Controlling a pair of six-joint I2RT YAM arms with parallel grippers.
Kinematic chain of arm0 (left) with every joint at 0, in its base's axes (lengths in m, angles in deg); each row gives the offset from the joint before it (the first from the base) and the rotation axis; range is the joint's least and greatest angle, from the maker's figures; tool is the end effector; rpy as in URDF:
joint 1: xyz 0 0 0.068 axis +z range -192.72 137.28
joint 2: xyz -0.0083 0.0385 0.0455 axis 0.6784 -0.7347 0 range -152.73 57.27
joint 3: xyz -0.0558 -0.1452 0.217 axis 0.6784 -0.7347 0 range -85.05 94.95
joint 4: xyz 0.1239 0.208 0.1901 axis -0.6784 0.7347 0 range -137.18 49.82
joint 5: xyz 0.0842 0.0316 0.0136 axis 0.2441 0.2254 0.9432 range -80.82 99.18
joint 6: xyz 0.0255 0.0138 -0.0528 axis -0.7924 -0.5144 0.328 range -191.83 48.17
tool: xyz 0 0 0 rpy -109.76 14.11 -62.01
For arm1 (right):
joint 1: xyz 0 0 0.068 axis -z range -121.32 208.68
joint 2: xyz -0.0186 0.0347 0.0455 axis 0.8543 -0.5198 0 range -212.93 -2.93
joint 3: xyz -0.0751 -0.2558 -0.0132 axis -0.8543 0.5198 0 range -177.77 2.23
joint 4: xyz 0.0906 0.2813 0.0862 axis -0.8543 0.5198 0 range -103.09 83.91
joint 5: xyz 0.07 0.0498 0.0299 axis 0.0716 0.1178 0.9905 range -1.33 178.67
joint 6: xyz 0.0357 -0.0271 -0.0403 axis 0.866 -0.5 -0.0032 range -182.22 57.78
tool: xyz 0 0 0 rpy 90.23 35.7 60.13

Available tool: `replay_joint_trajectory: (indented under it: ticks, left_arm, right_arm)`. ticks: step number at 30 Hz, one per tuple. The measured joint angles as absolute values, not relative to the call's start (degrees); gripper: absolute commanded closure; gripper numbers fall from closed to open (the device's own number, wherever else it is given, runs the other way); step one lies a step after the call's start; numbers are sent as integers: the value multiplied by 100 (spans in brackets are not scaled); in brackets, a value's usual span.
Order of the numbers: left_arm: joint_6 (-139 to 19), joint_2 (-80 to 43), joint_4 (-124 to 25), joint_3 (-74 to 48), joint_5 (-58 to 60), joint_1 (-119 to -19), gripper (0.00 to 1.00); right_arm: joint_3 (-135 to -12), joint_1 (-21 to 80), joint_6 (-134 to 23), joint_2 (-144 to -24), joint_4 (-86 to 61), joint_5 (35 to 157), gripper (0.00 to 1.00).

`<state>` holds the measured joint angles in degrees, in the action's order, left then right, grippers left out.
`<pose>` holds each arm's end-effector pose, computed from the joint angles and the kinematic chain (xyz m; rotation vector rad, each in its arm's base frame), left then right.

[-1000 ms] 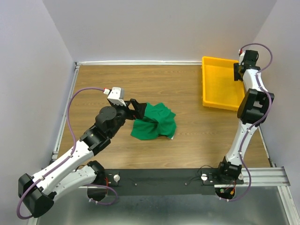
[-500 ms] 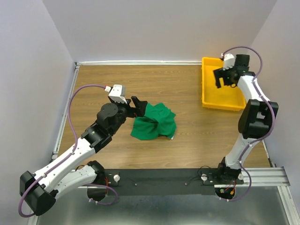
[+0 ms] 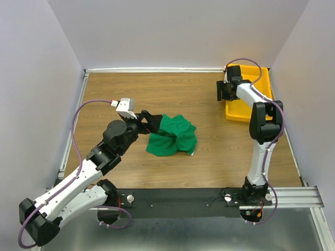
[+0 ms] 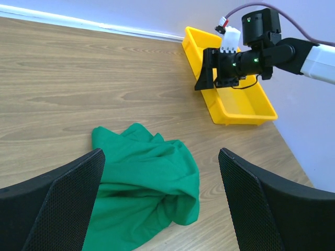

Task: Fold and stack the t-shirts

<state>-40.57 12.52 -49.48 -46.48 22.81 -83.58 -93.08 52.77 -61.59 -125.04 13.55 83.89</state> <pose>0.1979 -0.1574 0.3152 -0.0463 1.6923 -0.7630 0.5147 0.0495 0.1578 -0.0808 2.4984 -0.0572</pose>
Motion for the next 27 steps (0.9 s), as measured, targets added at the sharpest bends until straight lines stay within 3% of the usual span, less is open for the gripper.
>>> replay_joint_trajectory:
  ticks: [9, 19, 21, 23, 24, 25, 26, 27]
  left_arm:
    - [-4024, 1274, -4959, -4696, 2259, -8354, 3]
    - [-4030, 1215, -5038, -4714, 2189, -8332, 3]
    - [-4037, 1215, -5077, -4748, 2141, -8330, 3]
    - [-4052, 1208, -5106, -4788, 2054, -8327, 3]
    - [-4081, 1197, -5130, -4803, 1993, -8327, 3]
    - [-4111, 1178, -5154, -4810, 1936, -8327, 3]
    - [-4162, 1140, -5195, -4812, 1803, -8327, 3]
    - [-4201, 1112, -5228, -4812, 1719, -8327, 3]
  right_arm:
    - [-9253, 5314, -6221, -12613, 1333, 7618, 70]
    - [-9139, 5553, -7001, -12606, 1254, 7222, 71]
    - [-9139, 5684, -7154, -12606, 1241, 7176, 68]
    - [-9141, 5771, -7313, -12604, 1219, 7161, 56]
    - [-9141, 5830, -7421, -12595, 1213, 7163, 39]
    - [-9141, 5852, -7475, -12593, 1213, 7172, 29]
    - [-9139, 5883, -7585, -12556, 1221, 7211, 8]
    - [-9133, 5889, -7665, -12508, 1219, 7286, 0]
